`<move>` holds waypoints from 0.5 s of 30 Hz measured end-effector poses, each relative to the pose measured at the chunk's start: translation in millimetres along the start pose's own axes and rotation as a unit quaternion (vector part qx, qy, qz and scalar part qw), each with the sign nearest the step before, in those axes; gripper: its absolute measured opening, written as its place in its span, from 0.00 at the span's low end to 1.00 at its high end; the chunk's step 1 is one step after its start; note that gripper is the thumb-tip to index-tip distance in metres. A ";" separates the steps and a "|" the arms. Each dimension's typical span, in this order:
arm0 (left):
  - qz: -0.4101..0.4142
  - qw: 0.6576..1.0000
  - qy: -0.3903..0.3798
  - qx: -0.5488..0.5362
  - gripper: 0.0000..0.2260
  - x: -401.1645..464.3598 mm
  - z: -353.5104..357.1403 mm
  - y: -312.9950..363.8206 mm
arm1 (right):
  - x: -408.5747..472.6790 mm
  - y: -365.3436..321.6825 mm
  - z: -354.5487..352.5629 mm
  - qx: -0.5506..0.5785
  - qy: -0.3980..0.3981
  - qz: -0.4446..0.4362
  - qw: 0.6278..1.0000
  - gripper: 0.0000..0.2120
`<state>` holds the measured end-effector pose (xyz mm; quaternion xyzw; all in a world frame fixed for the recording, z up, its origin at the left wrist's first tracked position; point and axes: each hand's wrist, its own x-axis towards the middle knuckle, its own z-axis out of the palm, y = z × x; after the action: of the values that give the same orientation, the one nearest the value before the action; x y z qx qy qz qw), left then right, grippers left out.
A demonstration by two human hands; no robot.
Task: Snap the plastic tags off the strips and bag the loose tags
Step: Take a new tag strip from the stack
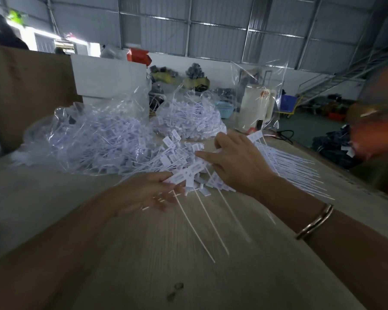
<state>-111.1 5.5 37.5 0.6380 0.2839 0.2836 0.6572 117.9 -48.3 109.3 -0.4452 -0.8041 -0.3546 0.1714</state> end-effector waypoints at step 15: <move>0.084 0.996 0.016 -0.029 0.12 -4.7 19.5 -16.7 | 23.2 6.3 32.5 -0.117 -0.096 0.096 0.984 0.19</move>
<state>-99.7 -11.5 21.4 0.6360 0.2309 0.3561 0.6445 111.8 -8.8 103.3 -0.5693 -0.7231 -0.3842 0.0736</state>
